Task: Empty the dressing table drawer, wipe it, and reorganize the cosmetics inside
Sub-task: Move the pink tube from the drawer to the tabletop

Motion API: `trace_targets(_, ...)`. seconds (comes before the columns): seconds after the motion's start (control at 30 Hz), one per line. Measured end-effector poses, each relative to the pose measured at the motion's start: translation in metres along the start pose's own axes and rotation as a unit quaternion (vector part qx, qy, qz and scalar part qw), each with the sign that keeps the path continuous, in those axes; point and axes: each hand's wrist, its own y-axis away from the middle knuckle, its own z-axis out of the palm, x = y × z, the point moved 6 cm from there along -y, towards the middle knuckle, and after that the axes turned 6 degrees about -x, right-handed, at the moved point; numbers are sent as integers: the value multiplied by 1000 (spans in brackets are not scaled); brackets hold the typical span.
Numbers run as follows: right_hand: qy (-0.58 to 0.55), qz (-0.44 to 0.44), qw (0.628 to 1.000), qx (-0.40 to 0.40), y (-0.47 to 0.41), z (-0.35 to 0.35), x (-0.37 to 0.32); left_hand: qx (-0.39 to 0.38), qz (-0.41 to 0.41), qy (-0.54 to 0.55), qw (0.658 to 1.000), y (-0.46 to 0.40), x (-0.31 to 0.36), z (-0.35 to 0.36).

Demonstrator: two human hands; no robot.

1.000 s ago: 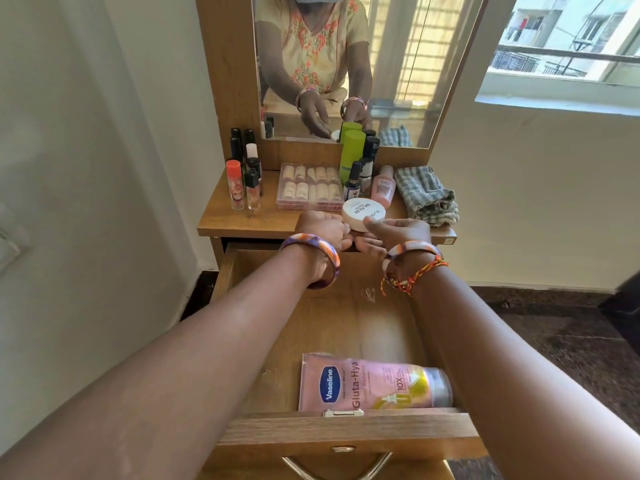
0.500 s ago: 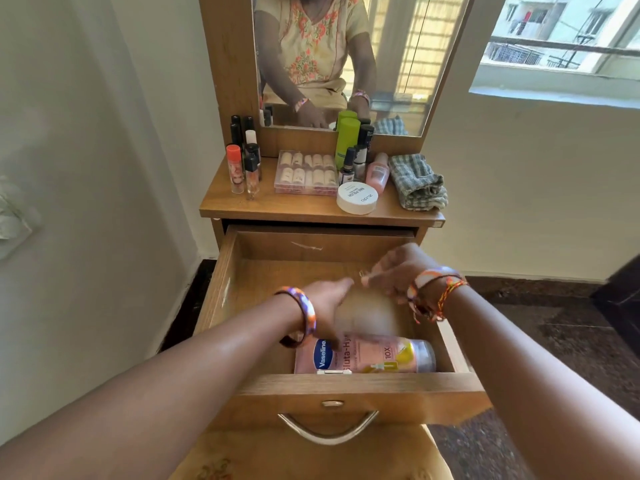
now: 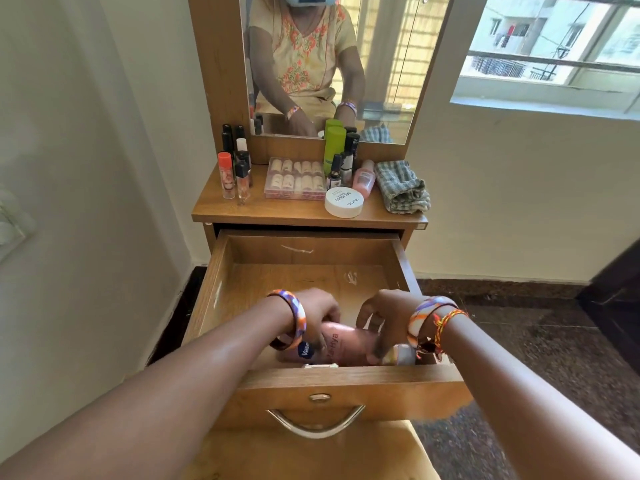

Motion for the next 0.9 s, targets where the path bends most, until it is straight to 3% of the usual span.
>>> trace_targets(0.1,3,-26,998,54,14,-19,-6,22,7,9,1000,14,-12,-37)
trace_targets(0.2,-19,-74,980,183,27,-50,-18,57,-1,73,996,36,-30,-86)
trace_targets(0.3,-182,-119,938,269,27,-78,-27,249,-15,77,965,61,-42,-145)
trace_targets(0.37,-305,-128,903,274,20,-89,-35,405,-41,87,909,78,-52,-173)
trace_targets(0.43,-397,-127,870,264,8,-97,-48,477,-71,102,870,86,-61,-180)
trace_targets(0.6,-519,-118,804,267,-22,-116,-73,393,-84,271,874,58,-80,-145)
trace_targets(0.73,-528,-119,796,271,-42,-128,-82,372,-82,440,813,39,-102,-130)
trace_targets(0.9,-526,-112,779,322,-61,-135,-79,357,-85,447,816,26,-108,-131)
